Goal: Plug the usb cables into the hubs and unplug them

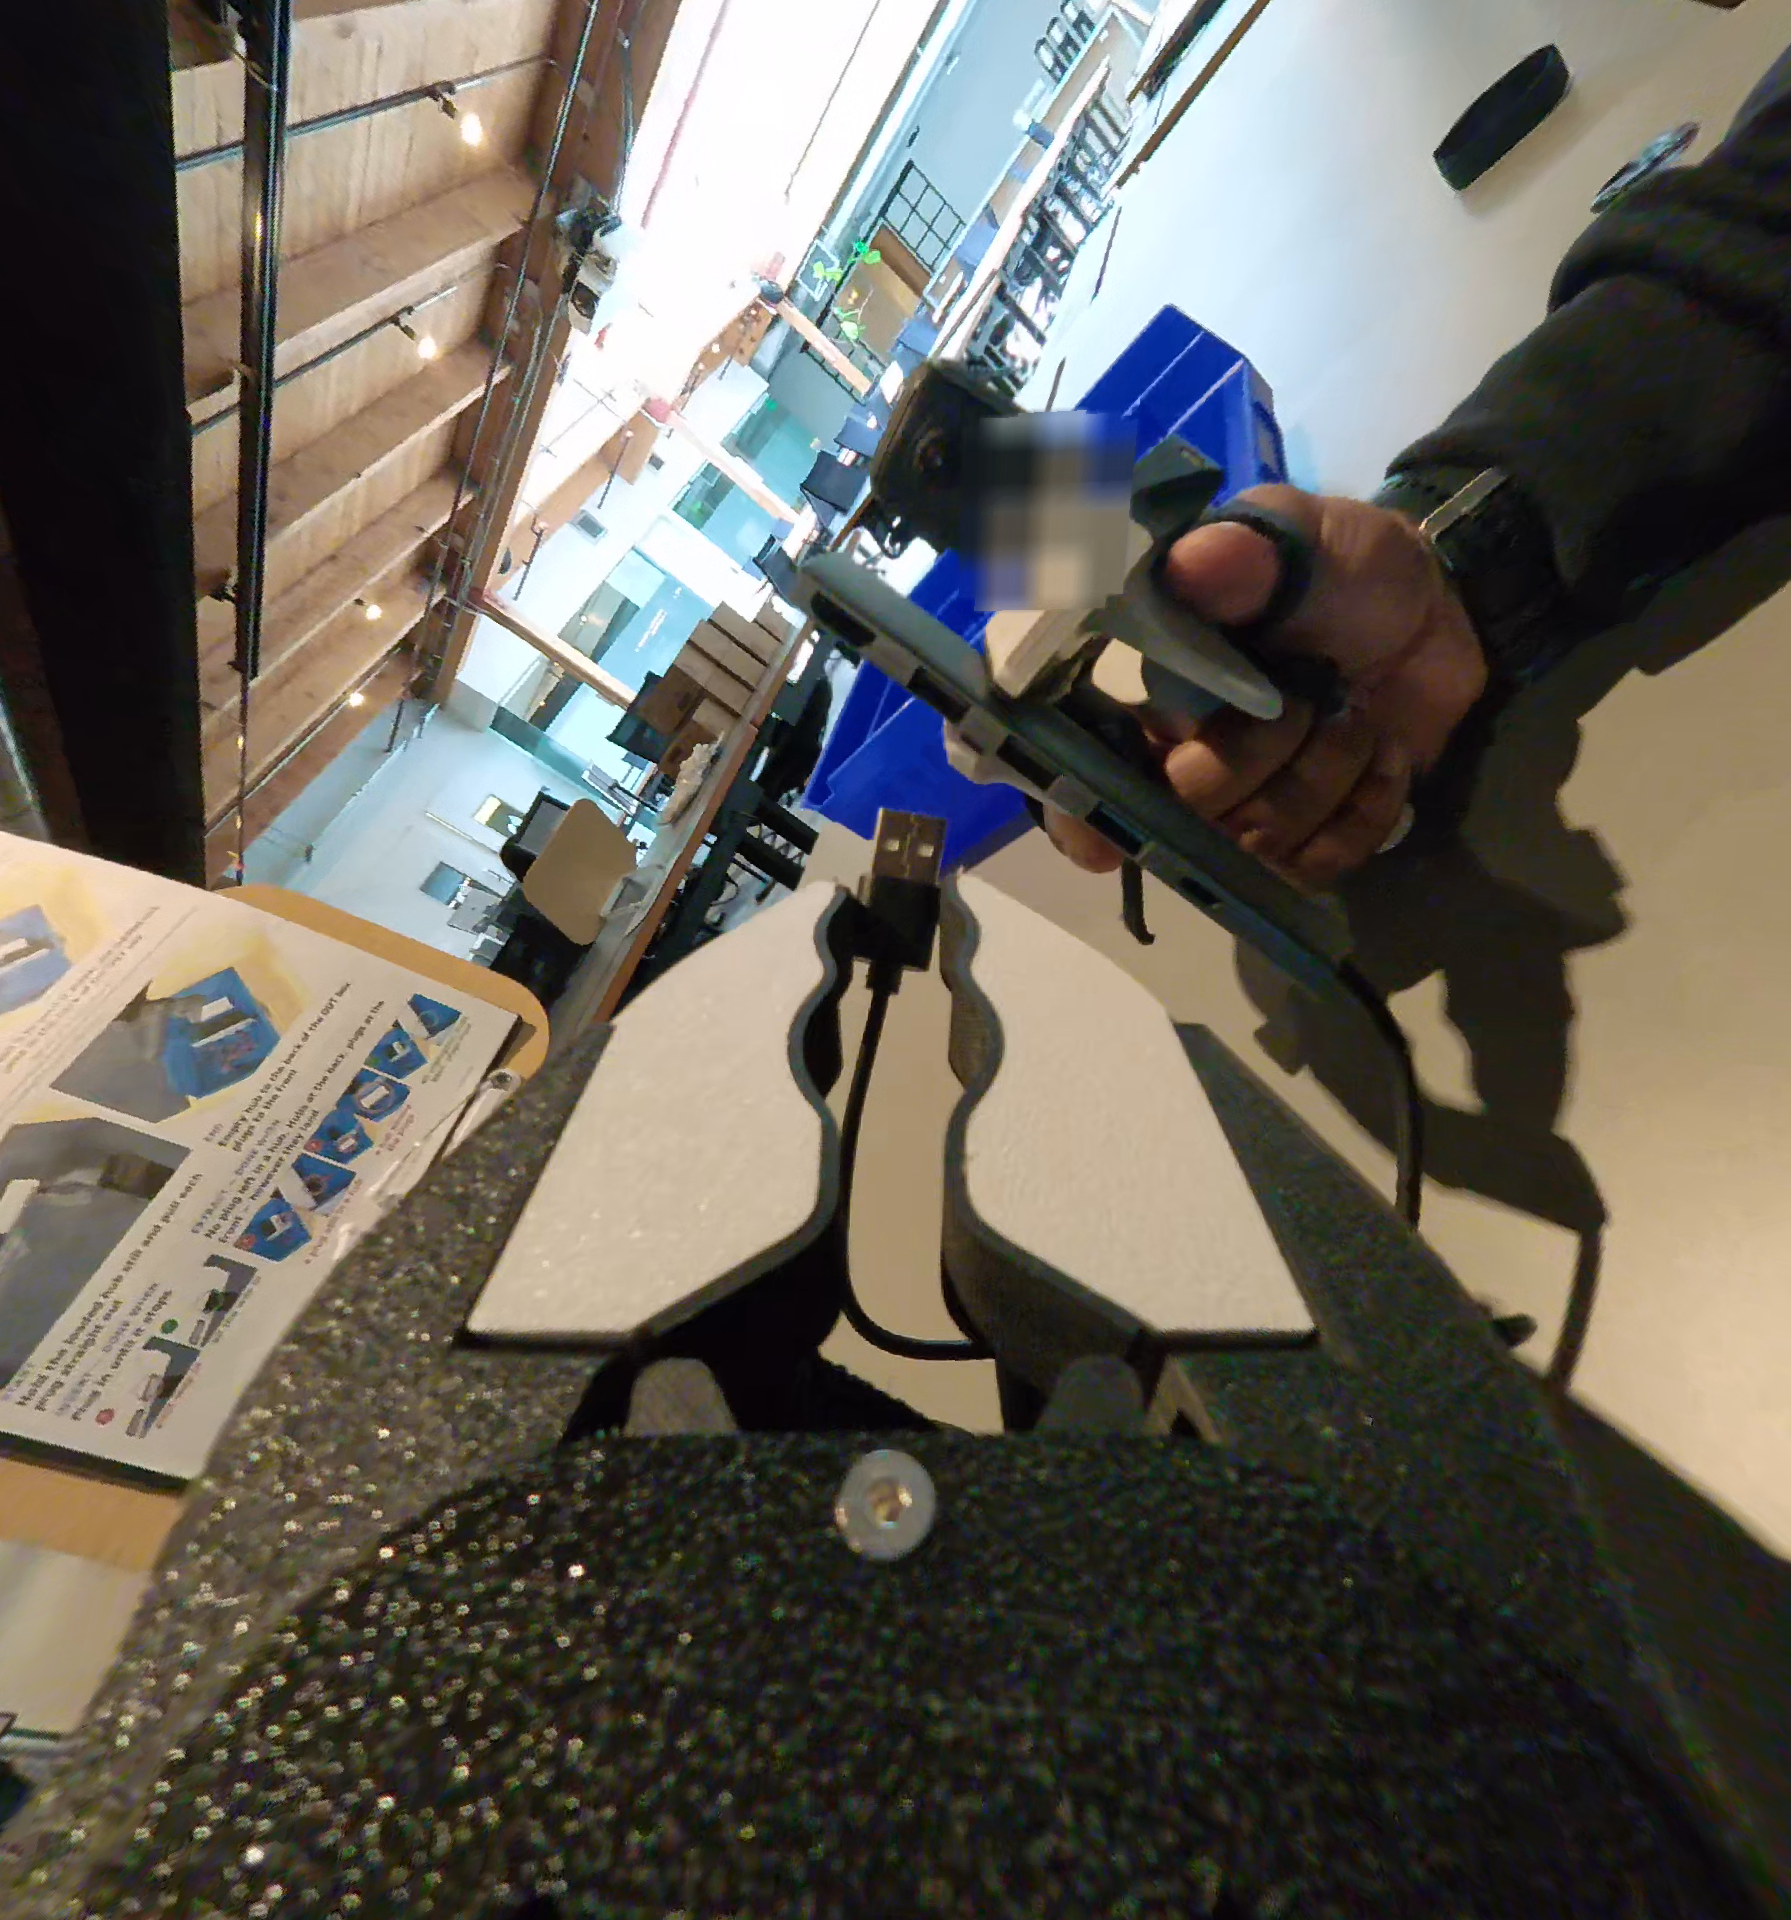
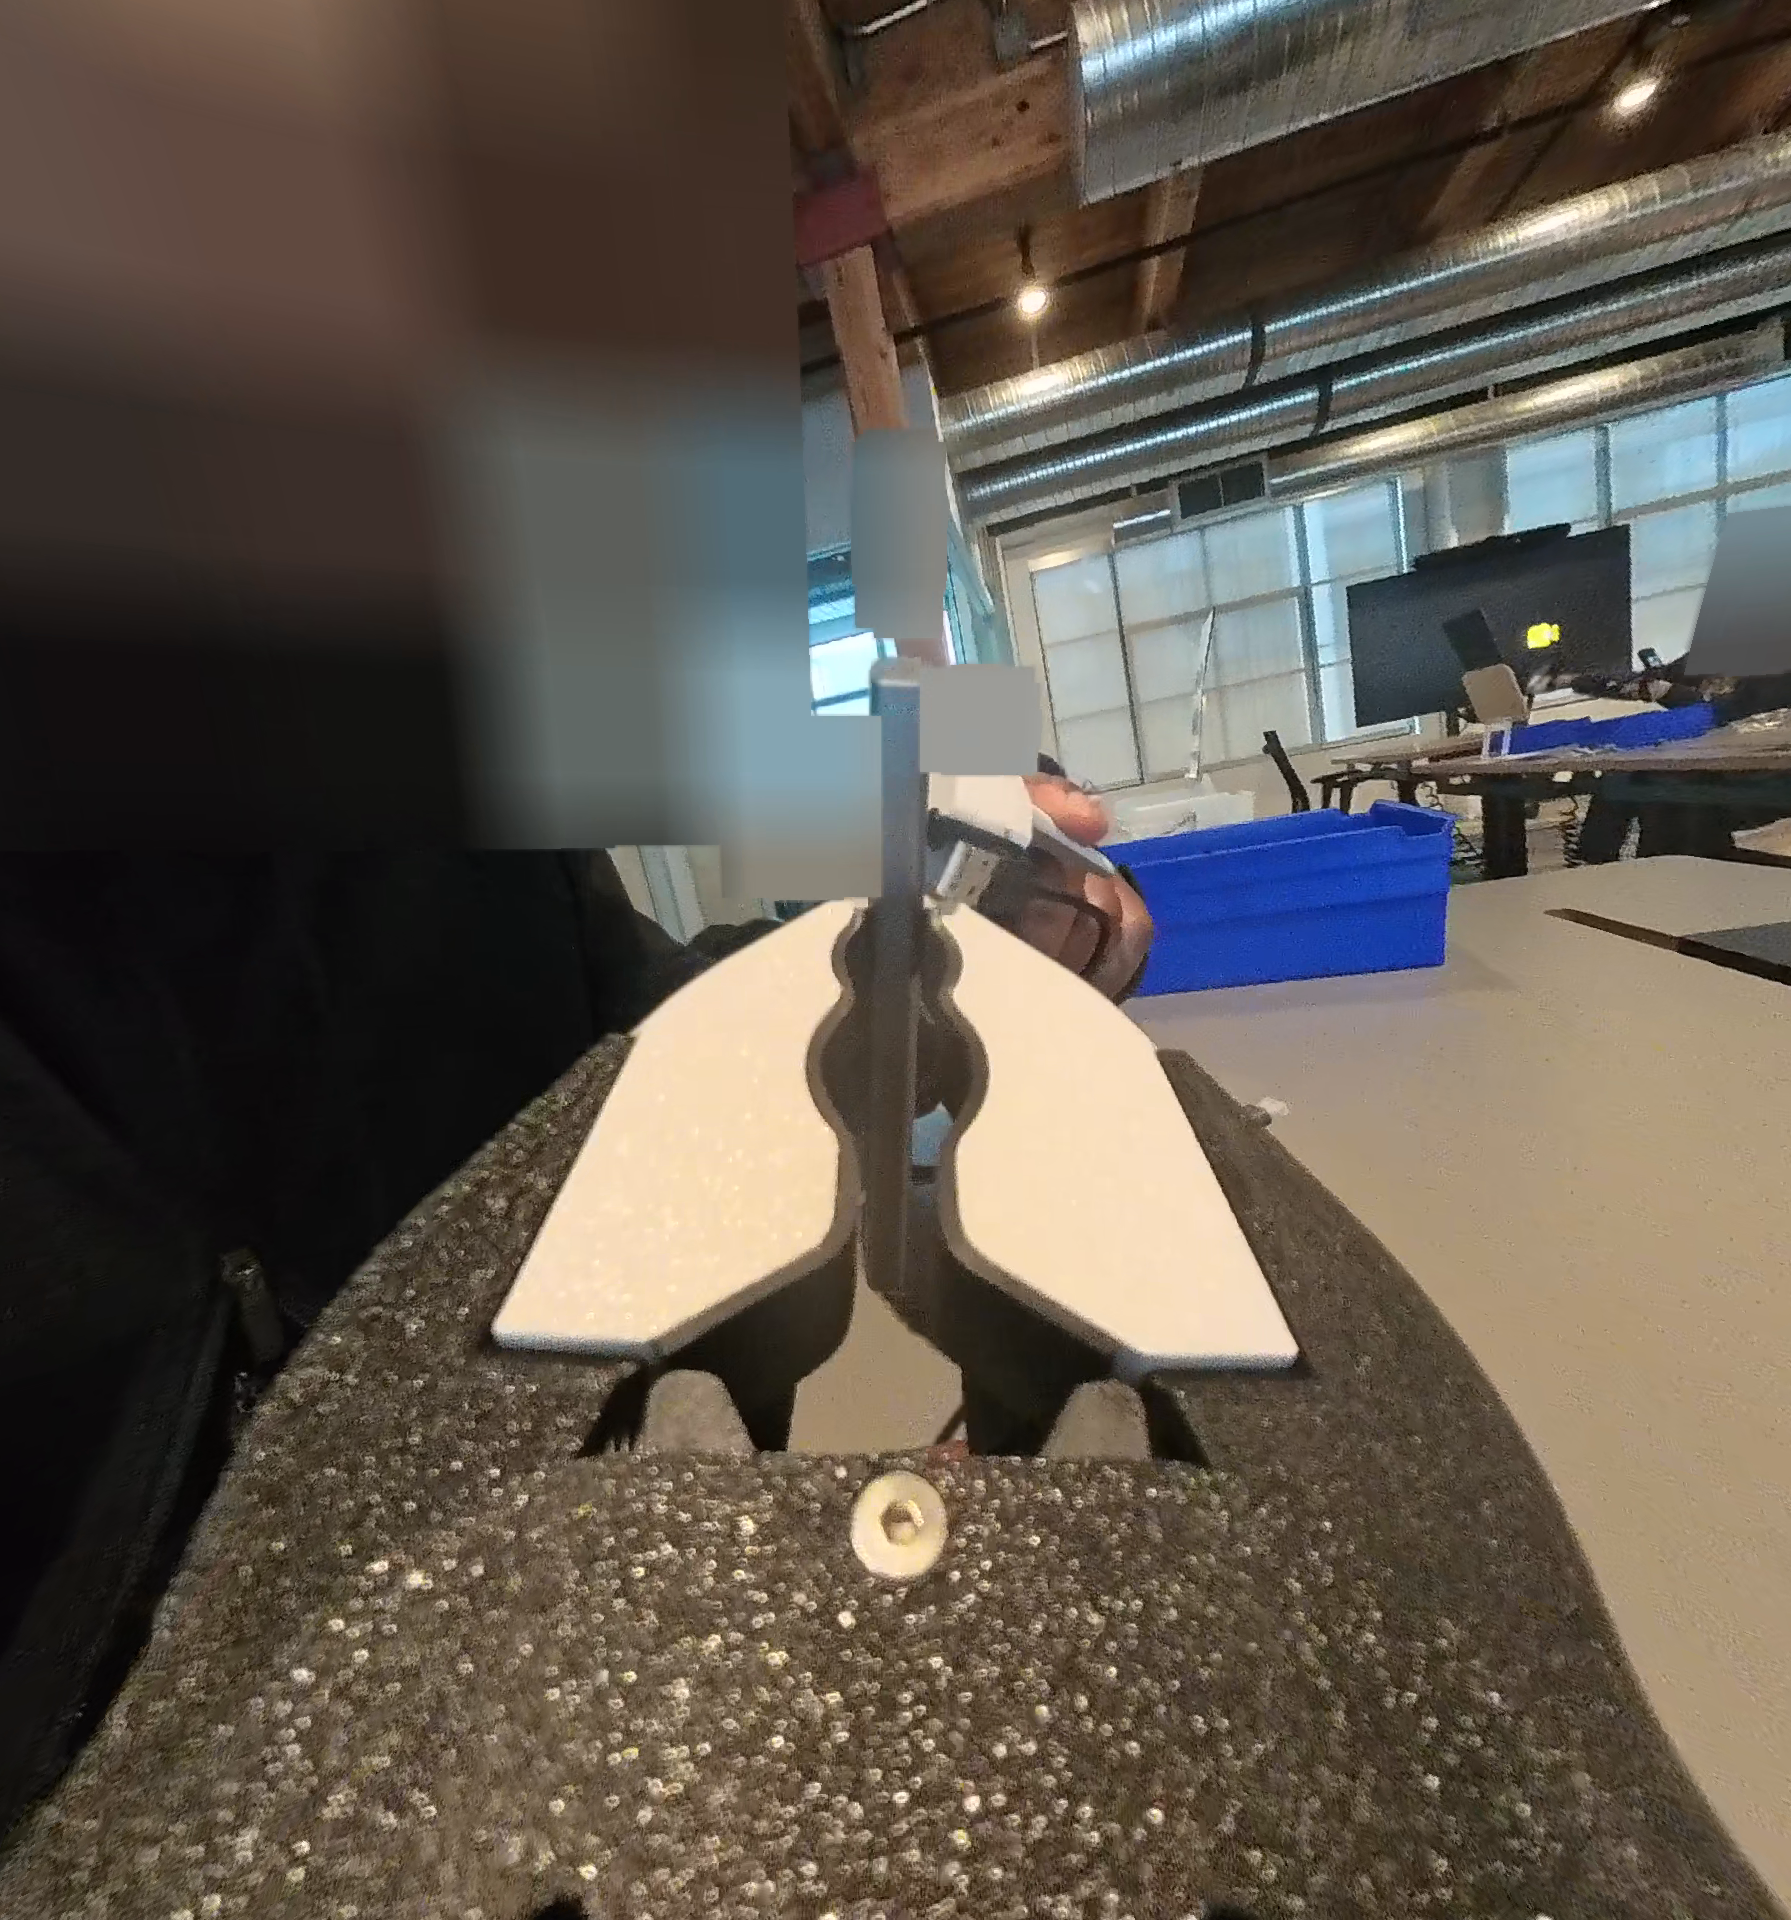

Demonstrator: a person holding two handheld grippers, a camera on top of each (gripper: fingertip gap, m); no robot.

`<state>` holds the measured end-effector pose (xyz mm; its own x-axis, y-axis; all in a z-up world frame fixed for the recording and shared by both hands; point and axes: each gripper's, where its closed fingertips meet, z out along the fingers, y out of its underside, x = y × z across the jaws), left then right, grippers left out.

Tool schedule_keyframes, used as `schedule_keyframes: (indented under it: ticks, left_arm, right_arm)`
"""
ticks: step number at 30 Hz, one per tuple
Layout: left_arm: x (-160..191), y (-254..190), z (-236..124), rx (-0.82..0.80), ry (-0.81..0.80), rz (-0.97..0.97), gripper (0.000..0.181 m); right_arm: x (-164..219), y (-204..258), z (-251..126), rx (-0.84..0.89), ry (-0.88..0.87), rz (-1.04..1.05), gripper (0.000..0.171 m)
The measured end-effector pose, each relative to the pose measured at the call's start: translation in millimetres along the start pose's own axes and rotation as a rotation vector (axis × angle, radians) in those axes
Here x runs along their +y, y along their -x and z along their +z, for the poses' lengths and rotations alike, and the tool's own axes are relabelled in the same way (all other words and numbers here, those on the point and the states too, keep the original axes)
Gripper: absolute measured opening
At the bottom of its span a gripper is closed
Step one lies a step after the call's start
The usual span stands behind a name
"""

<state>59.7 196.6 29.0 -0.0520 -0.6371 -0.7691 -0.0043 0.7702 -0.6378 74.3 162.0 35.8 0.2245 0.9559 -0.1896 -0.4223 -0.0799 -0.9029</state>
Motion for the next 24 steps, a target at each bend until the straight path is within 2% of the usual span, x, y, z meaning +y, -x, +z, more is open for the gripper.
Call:
schedule_keyframes:
  ticks: [9,15,19,24]
  left_arm:
    - [-3,-4,3,-0.006,0.002,0.012,0.015]
    - [5,-3,5,0.007,0.025,-0.051,0.016]
    - [20,0,6,0.018,0.071,-0.146,0.016]
    - [44,6,7,0.005,0.137,-0.276,0.015]
  right_arm:
    - [3,4,4,-0.025,0.001,0.011,0.009]
    - [7,-1,7,0.020,0.032,-0.012,0.009]
    - [10,-16,5,0.107,0.054,-0.009,0.010]
    - [27,-56,-6,0.331,0.153,0.088,0.009]
